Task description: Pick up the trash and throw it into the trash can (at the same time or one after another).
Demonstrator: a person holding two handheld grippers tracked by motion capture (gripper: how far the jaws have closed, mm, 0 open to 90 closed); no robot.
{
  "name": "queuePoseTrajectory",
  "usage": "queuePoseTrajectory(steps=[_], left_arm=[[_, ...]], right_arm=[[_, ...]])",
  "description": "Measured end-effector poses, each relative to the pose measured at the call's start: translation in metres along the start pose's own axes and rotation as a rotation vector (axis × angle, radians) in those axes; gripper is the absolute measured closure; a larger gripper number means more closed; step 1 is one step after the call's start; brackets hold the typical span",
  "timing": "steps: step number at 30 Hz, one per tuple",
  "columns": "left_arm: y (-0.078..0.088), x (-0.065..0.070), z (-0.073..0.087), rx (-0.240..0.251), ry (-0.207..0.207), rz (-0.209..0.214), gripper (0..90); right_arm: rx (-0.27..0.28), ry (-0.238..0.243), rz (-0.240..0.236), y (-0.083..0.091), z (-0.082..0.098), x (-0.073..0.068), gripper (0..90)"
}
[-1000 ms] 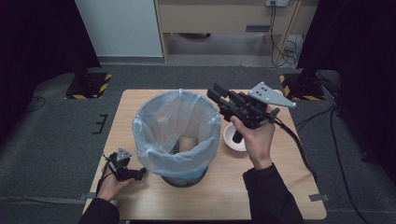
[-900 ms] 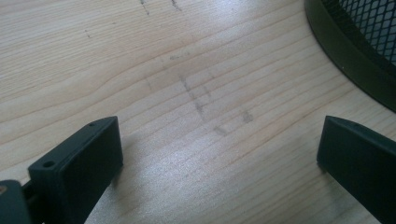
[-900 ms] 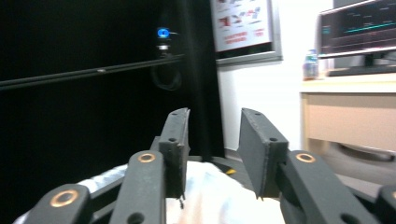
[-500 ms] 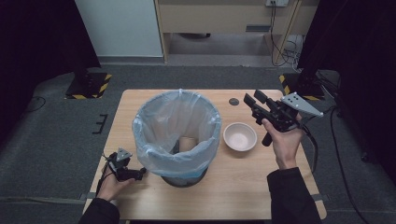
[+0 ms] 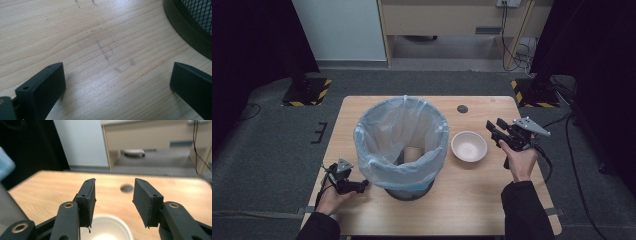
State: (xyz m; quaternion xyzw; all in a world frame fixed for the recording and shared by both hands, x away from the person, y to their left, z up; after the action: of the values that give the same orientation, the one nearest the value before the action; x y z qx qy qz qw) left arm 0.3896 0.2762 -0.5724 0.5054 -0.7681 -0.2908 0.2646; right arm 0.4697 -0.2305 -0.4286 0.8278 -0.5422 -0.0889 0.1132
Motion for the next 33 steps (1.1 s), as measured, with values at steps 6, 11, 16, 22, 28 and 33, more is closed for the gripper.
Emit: queuePoseTrajectory(steps=[6,11,16,22,28,33], left_arm=[[0.000,0.000,0.000,0.000,0.000,-0.001,0.0],[0.000,0.000,0.000,0.000,0.000,-0.001,0.0],[0.000,0.000,0.000,0.000,0.000,-0.001,0.0],[0.000,0.000,0.000,0.000,0.000,-0.001,0.0],[0.000,0.000,0.000,0.000,0.001,-0.001,0.0],[0.000,0.000,0.000,0.000,0.001,-0.001,0.0]], right_arm=[[-0.096,-0.009,0.016,-0.012,0.033,0.011,52.6],[-0.163,-0.032,0.011,-0.025,0.060,0.018,49.6],[-0.222,-0.032,0.014,-0.035,0.079,0.018,48.6],[-0.292,-0.030,0.025,-0.042,0.097,0.018,46.0],[-0.326,-0.043,0.006,-0.048,0.106,0.014,46.0],[-0.358,-0.038,-0.001,-0.051,0.110,0.010,49.6]])
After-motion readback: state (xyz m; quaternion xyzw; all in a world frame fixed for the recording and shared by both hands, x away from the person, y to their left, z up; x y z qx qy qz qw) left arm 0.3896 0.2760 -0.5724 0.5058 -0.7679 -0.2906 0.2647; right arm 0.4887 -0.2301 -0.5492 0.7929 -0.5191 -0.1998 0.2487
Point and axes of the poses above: each handheld gripper's, and its own axes: y roughly backward along the jaws, z roughly out of its underside, x roughly to its right, the point moved 5 cm from there along -y, roughly forward along the jaws, and after that the axes turned 9 degrees about y, right-handed, at the moved point
